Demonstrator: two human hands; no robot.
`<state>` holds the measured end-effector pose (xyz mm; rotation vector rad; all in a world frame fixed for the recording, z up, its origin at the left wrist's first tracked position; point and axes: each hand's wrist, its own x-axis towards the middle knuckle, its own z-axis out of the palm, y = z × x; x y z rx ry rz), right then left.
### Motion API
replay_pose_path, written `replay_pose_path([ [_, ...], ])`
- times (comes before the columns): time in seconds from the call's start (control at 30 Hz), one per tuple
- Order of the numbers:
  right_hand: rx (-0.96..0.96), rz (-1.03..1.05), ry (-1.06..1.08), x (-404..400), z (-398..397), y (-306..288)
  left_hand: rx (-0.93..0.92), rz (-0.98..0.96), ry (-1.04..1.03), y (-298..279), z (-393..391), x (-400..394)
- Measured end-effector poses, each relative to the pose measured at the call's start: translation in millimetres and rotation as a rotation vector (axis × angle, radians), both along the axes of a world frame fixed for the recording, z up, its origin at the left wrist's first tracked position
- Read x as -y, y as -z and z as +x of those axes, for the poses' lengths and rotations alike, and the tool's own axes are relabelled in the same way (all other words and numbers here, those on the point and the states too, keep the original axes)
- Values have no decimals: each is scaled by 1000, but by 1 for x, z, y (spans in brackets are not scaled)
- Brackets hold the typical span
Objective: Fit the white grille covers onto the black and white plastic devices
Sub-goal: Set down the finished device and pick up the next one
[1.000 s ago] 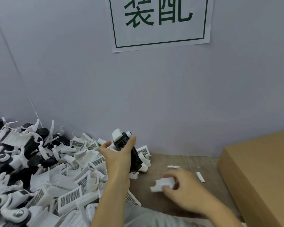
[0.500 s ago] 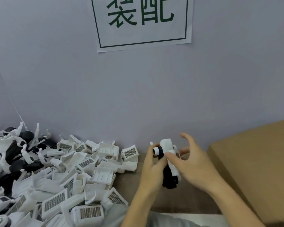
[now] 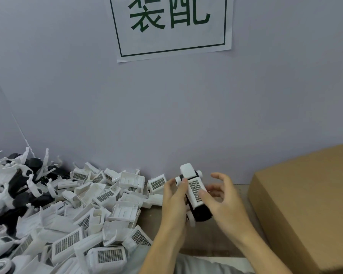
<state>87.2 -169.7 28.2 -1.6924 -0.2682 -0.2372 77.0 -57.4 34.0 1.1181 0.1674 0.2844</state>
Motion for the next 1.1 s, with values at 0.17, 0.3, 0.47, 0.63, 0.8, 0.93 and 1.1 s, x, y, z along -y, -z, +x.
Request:
replay_pose_path([
  [0.17,-192,154,-209,4,3,4,30,96,57,6,1,-2],
  [0.3,-160,274,-199,5,6,7,78,152,94,8,0,0],
  [0.47,-230,369,-297,7,7,8,86,153,59,14,3,-4],
  [0.63,-232,390,-217,6,8,9,107,191,101,18,3,-5],
  [0.8,-262,443,-225,6,9,9,132,185,99,17,4,-4],
  [0.93,-249,446,-169,3,8,11,187,297,152,18,0,-2],
  [1.1,-238,426,-204,8,8,9,166,276,144,18,0,-3],
])
